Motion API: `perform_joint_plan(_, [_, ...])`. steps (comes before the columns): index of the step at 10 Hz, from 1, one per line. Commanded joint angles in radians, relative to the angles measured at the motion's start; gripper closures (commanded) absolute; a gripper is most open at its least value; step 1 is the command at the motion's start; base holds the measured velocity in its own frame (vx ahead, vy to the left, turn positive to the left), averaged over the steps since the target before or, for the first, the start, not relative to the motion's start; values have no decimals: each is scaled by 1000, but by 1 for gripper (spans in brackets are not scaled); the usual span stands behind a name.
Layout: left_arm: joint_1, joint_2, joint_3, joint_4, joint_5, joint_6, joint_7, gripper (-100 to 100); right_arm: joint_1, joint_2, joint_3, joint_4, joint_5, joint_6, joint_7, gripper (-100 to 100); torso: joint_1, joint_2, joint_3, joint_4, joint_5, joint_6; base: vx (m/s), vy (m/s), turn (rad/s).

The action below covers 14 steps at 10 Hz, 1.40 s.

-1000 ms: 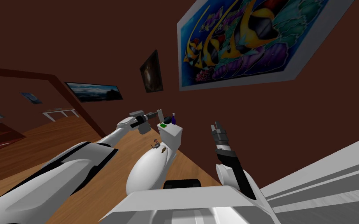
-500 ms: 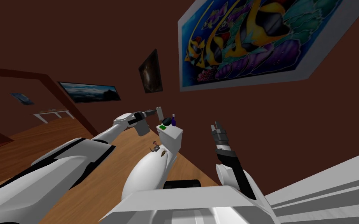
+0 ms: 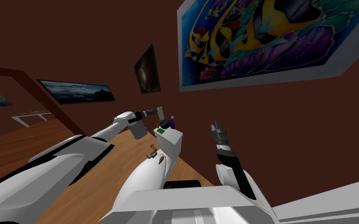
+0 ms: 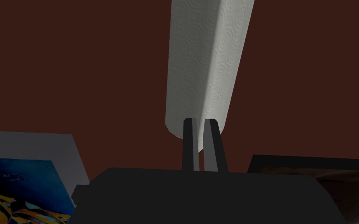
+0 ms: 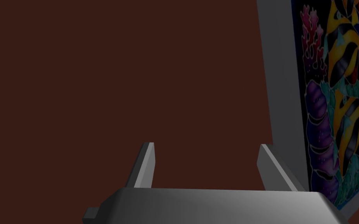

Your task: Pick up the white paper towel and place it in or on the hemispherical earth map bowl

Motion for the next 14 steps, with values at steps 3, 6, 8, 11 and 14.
perform_joint_plan(3, [3, -11, -68, 6, 25, 2, 17, 100, 0, 0, 0, 0, 0, 0, 0, 0, 0, 1, 0, -1, 1, 0, 128, 12, -74])
perform_joint_plan(6, [6, -8, -58, 0, 22, 3, 16, -100, 0, 0, 0, 0, 0, 0, 0, 0, 1, 9, 5, 2, 1, -2, 9, -1, -2])
perform_joint_plan(8, [6, -8, -58, 0, 22, 3, 16, -100, 0, 0, 0, 0, 0, 0, 0, 0, 1, 11, 6, 2, 1, -2, 0, 0, 0])
perform_joint_plan(11, [-25, 24, -66, -5, 16, -10, 53, -100, 0, 0, 0, 0, 0, 0, 0, 0, 1, 11, 7, 3, 1, -2, -5, -9, 2])
perform_joint_plan(14, [-67, 67, -77, -13, 9, -27, 102, -100, 0, 0, 0, 0, 0, 0, 0, 0, -1, 13, 8, 3, 0, -2, -27, -28, 10])
